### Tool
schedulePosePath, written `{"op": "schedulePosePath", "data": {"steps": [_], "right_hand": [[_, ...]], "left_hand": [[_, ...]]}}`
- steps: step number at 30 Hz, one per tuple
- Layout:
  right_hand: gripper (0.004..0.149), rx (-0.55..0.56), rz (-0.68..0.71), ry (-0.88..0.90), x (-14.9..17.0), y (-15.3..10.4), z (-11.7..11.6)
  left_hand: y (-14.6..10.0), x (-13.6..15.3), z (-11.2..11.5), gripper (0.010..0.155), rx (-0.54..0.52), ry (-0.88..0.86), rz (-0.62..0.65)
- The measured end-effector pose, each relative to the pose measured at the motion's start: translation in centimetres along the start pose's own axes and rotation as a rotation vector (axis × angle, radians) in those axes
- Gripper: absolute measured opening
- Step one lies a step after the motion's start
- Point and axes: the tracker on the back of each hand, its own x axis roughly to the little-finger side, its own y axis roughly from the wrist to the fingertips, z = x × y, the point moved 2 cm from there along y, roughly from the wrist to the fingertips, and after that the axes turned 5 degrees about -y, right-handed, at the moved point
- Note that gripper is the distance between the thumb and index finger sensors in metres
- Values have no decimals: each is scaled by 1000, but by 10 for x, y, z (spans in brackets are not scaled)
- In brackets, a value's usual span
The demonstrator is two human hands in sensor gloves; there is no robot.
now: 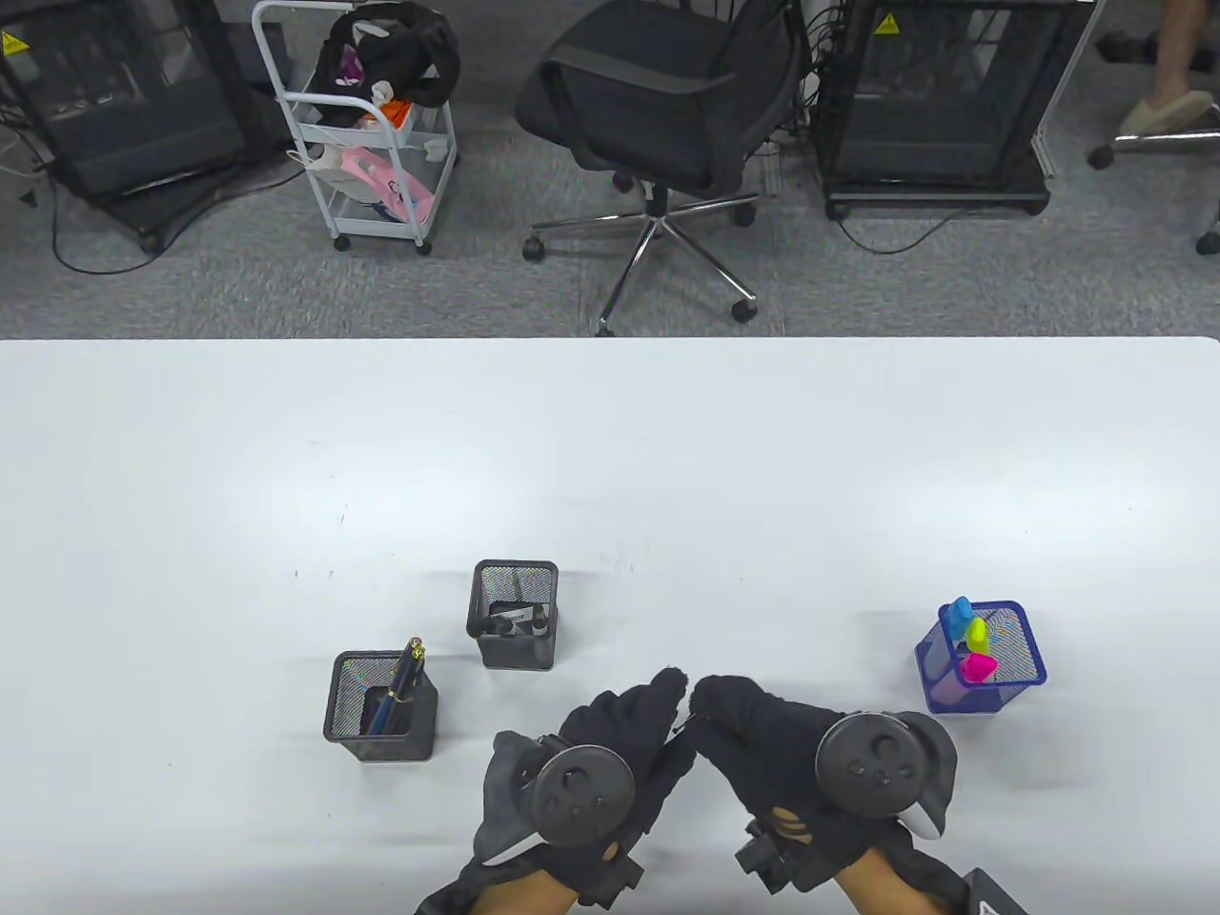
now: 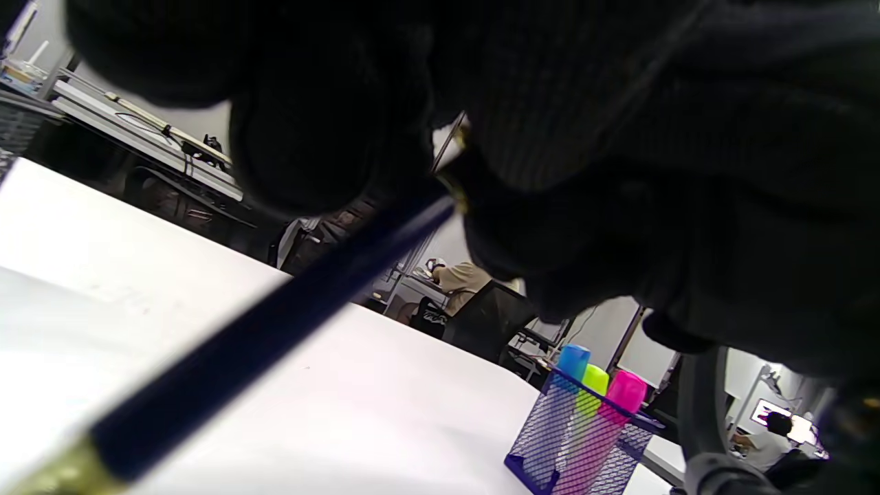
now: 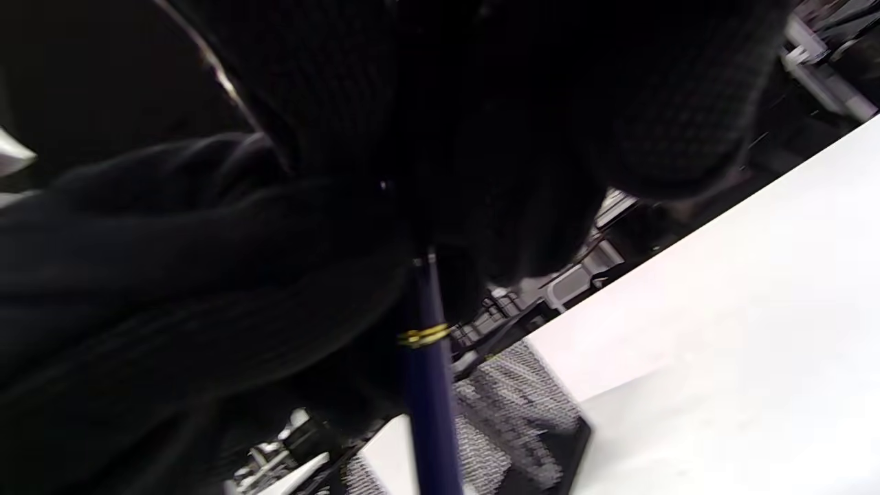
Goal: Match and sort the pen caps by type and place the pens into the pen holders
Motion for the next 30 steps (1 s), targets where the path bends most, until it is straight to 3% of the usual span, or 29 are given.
{"op": "schedulePosePath", "data": {"steps": [5,9,12,15,18,20,24,30], "right_hand": [[49,23,-22,102,3,-1,2],[51,68,-54,9,20,0,14],[52,57,-126,-17,44,-1,16],[52,43,-167,-26,58,0,19],[52,38,-171,-40,61,2,21],[52,41,-169,-46,61,3,21],[52,21,-169,-54,62,4,18],[53,7,-164,-79,62,3,20]], "left_hand": [[0,2,-11,64,-19,-41,5],[-4,2,-40,70,-80,32,5],[-13,2,-94,73,-249,28,-42],[-27,5,-155,65,-382,97,-93],[-43,19,-198,59,-480,184,-190],[-48,33,-210,56,-477,204,-268],[-51,61,-199,51,-369,361,-404],[-43,84,-141,47,-155,574,-436]]}}
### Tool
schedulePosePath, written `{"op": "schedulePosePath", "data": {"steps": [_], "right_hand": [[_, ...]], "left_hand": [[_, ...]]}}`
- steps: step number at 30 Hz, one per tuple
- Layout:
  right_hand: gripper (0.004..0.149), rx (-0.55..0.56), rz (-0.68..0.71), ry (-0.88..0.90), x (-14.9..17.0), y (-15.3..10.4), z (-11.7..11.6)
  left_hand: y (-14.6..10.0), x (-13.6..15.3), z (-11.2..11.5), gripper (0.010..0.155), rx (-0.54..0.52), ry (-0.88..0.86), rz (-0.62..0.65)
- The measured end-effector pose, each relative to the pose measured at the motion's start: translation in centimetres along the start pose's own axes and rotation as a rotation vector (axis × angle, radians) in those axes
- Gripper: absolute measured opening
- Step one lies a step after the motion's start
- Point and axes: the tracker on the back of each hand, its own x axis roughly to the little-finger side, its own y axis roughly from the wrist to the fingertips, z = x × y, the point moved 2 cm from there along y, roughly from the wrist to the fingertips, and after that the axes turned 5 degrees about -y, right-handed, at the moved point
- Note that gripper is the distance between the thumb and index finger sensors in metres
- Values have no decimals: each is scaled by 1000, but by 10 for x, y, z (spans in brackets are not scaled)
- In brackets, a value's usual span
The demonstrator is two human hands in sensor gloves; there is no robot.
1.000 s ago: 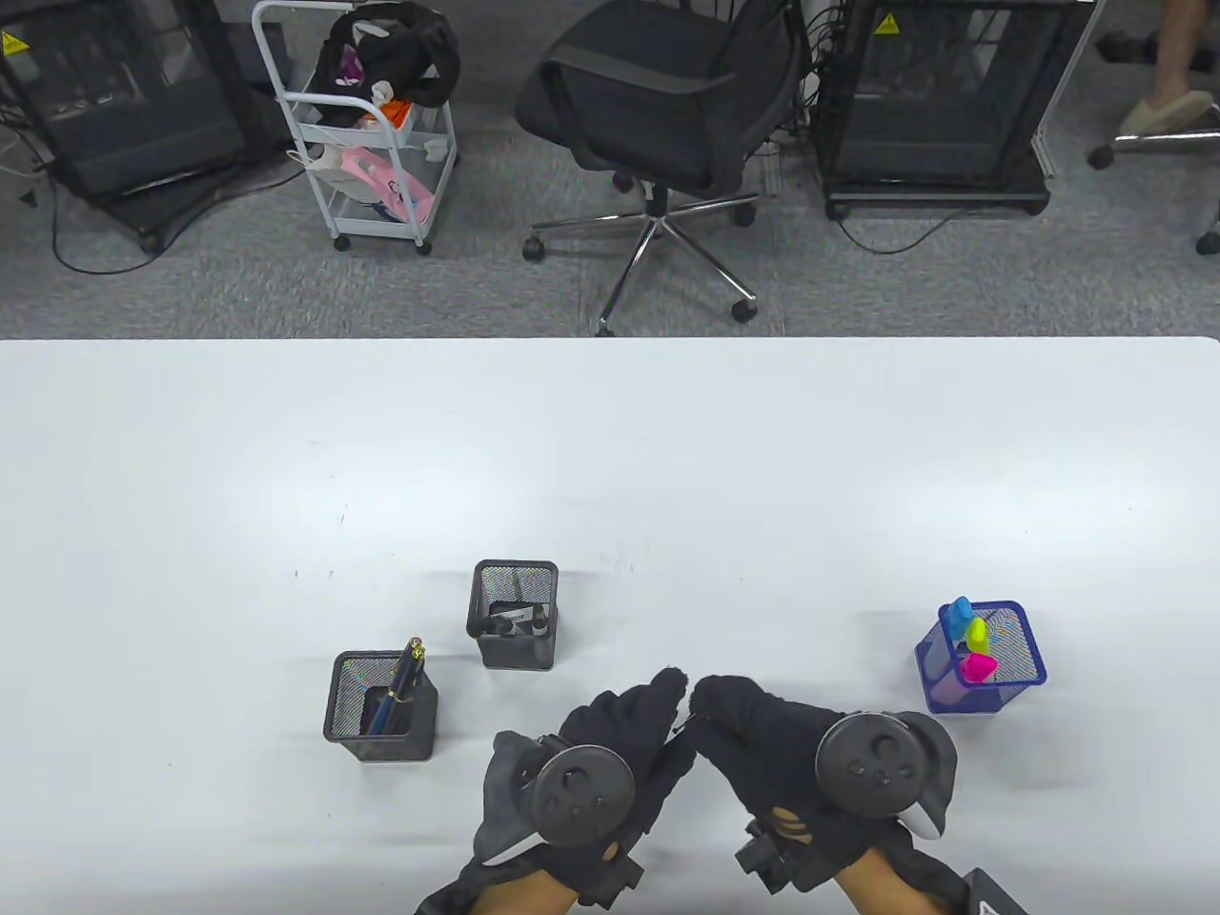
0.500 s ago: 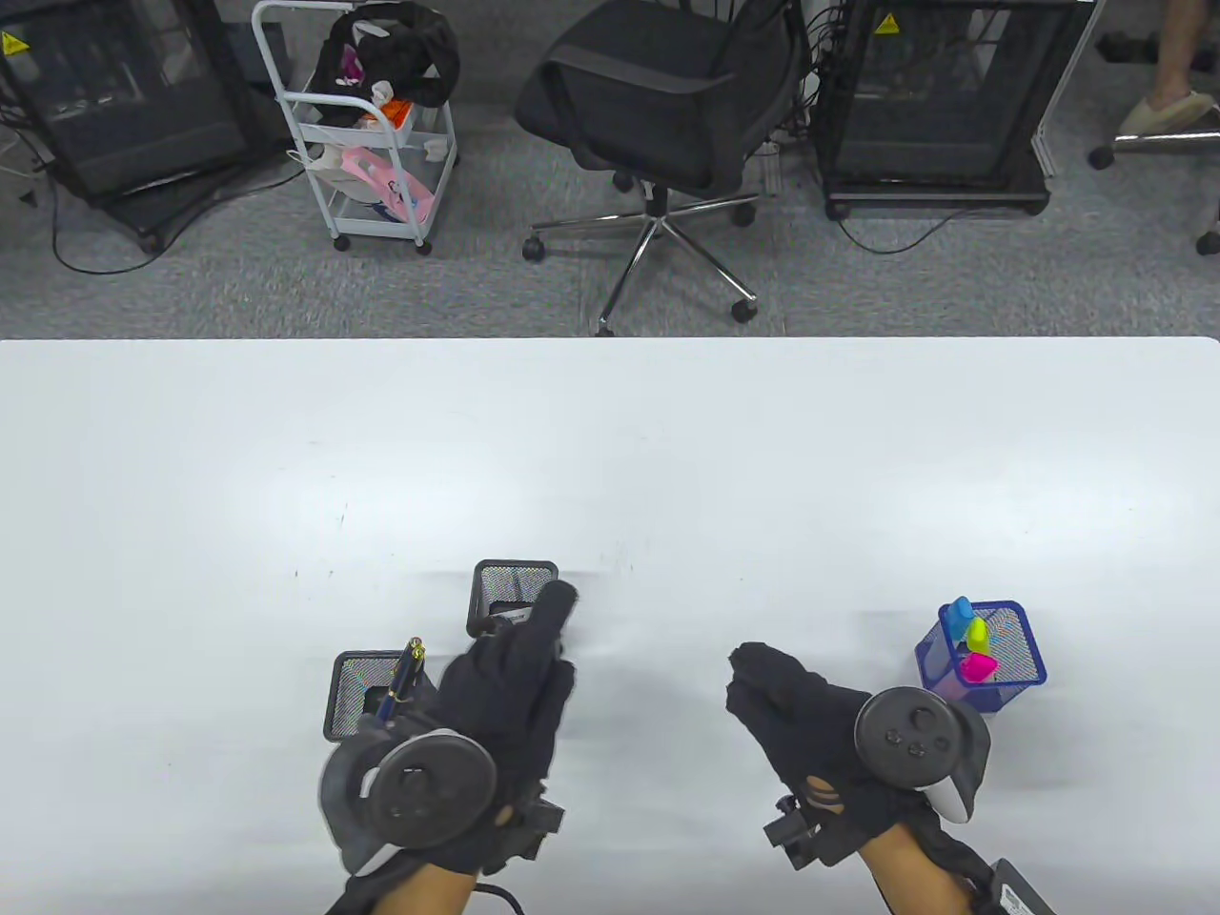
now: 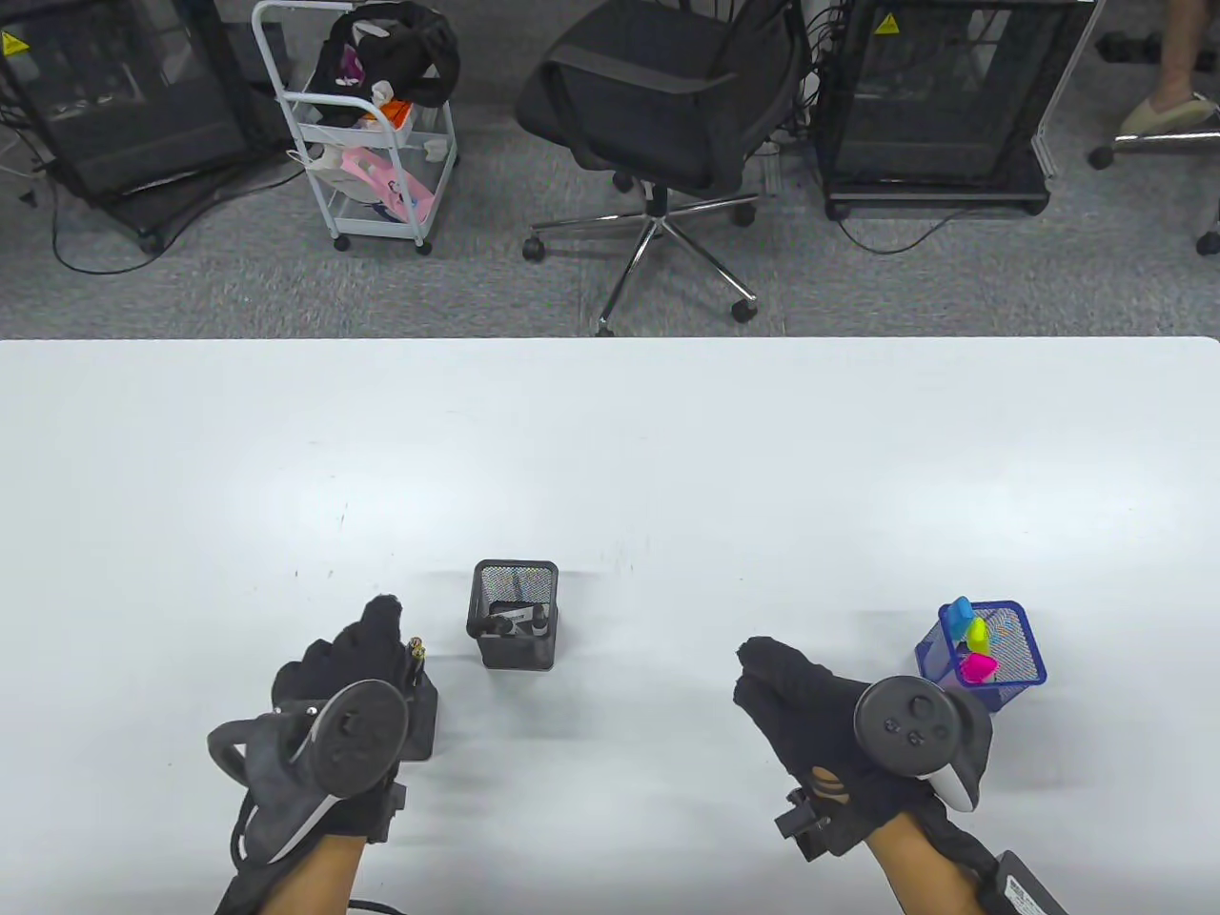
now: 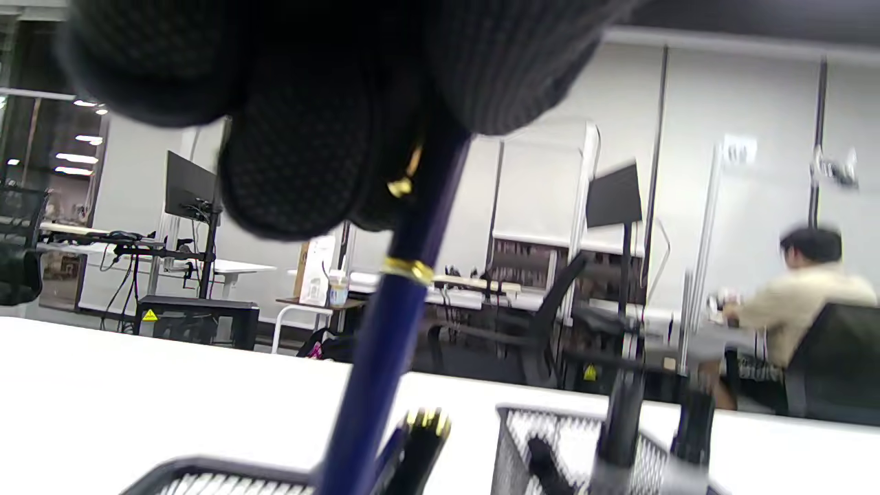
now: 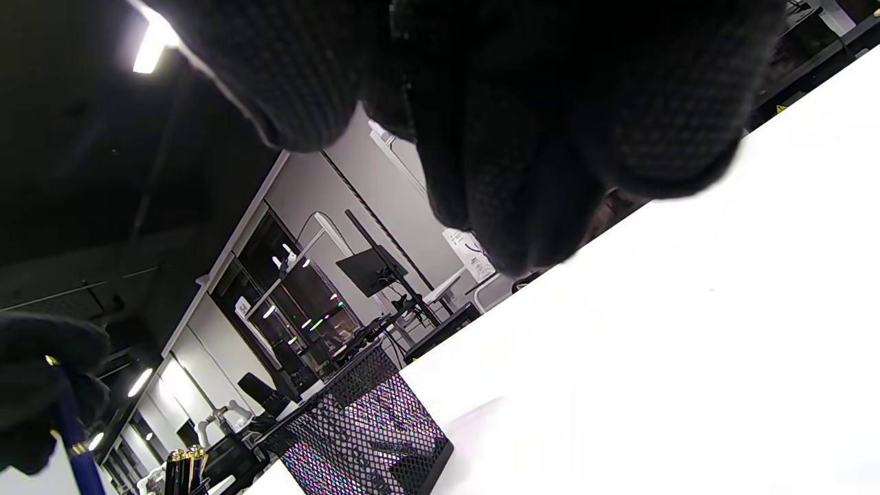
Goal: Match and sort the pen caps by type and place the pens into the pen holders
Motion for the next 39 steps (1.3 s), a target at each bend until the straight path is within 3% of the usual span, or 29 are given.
{"op": "schedulePosePath", "data": {"steps": [8,11,14,18,21,25,29,39], "right_hand": [[53,-13,-8,-13,3,0,2],[55,-17,-7,-19,3,1,2],[58,-17,23,-51,-1,0,2],[64,-13,107,-130,-14,-2,3],[69,-18,160,-193,-22,-4,2],[75,-62,225,-296,-24,-6,-4],[79,-115,250,-338,-24,-5,-14],[81,-137,294,-363,-33,-6,-26]], "left_hand": [[3,-4,32,49,95,98,-20],[0,-8,22,58,10,72,-46],[0,-33,5,64,-55,-13,34],[1,-92,-2,70,-21,-210,228],[3,-122,18,72,55,-289,331],[-2,-146,63,75,129,-269,433],[-8,-149,87,76,184,-251,518],[-5,-138,87,76,204,-273,499]]}}
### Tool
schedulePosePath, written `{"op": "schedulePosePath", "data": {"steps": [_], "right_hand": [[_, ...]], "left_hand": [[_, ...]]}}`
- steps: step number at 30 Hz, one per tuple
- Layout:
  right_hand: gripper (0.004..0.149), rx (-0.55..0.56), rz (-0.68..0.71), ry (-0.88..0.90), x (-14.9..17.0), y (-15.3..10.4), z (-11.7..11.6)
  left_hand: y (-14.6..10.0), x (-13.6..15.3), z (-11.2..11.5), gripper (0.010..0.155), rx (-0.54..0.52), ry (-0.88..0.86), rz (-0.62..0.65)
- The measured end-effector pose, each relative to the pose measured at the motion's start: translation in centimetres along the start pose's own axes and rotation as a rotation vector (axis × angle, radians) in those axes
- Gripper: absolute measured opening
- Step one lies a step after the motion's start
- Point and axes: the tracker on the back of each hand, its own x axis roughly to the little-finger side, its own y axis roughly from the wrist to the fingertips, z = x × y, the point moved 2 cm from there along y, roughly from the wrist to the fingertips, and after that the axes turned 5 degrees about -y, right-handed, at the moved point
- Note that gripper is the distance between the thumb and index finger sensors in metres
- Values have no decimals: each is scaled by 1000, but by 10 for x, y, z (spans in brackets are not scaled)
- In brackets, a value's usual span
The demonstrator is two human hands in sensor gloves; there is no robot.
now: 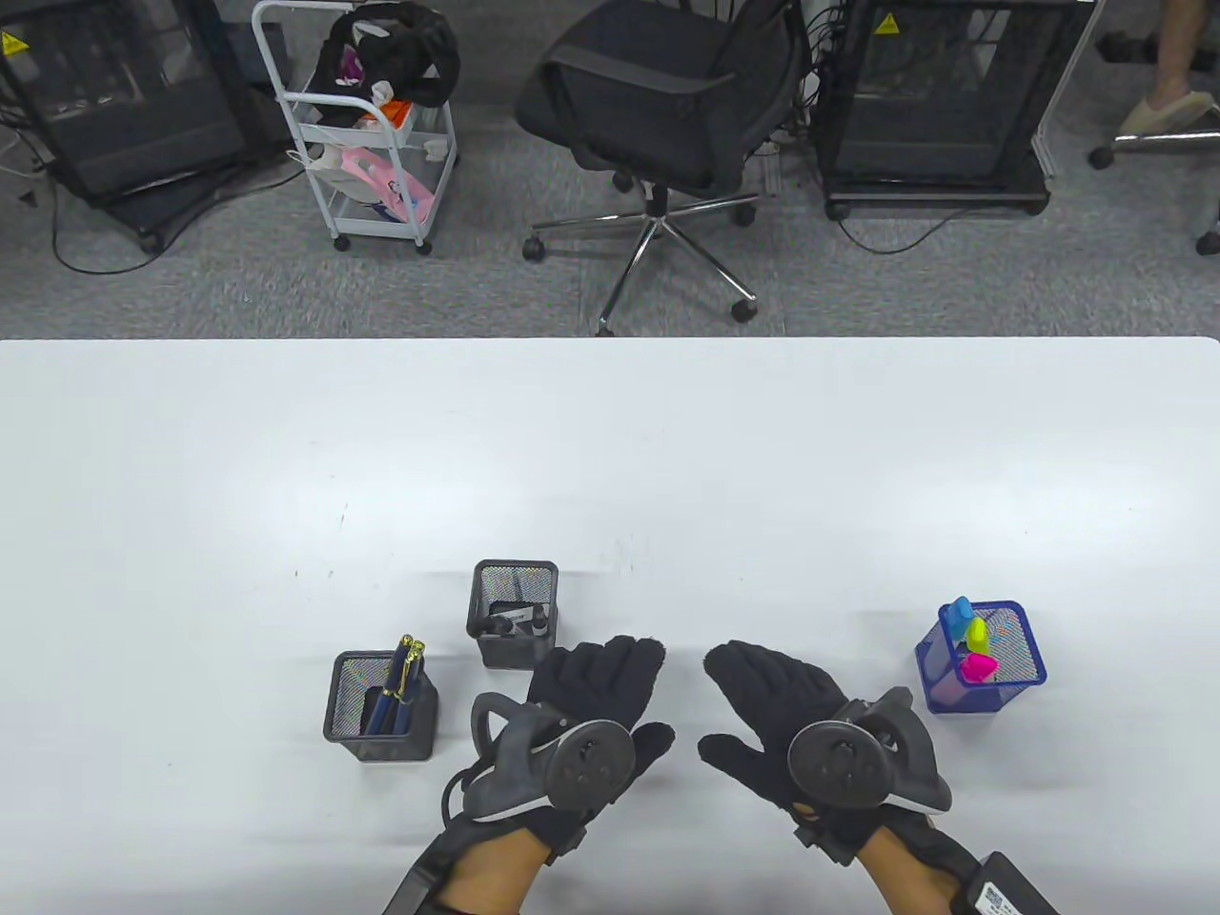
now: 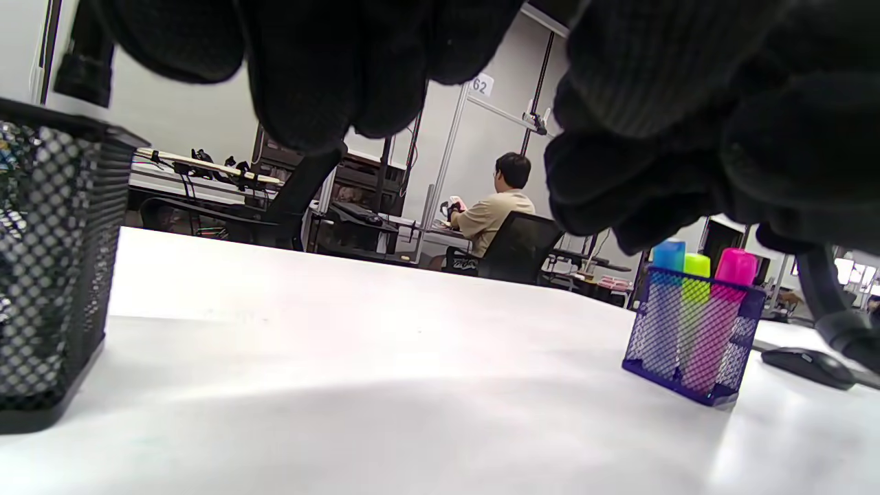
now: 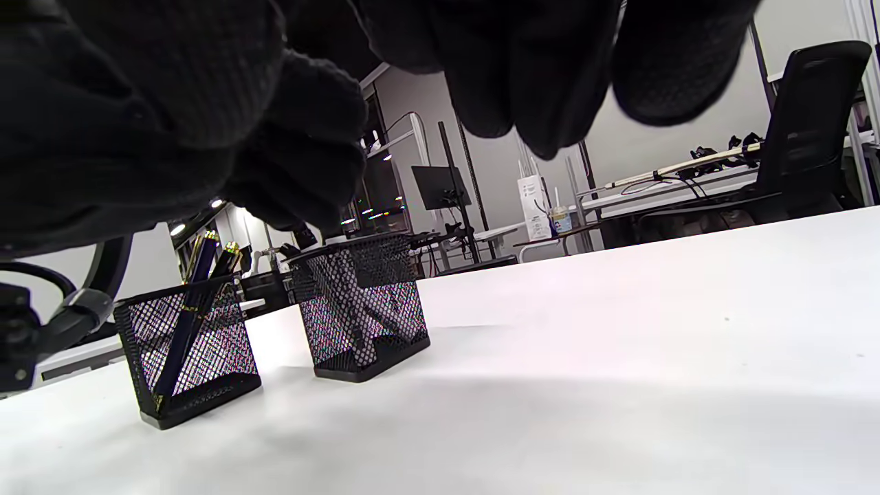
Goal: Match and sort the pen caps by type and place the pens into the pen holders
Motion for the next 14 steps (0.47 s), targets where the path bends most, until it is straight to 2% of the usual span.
{"op": "schedulePosePath", "data": {"steps": [14], "right_hand": [[80,-36,15,-1,-5,1,-4]], "left_hand": [[-4,0,-2,75,-1,-8,-13]]}}
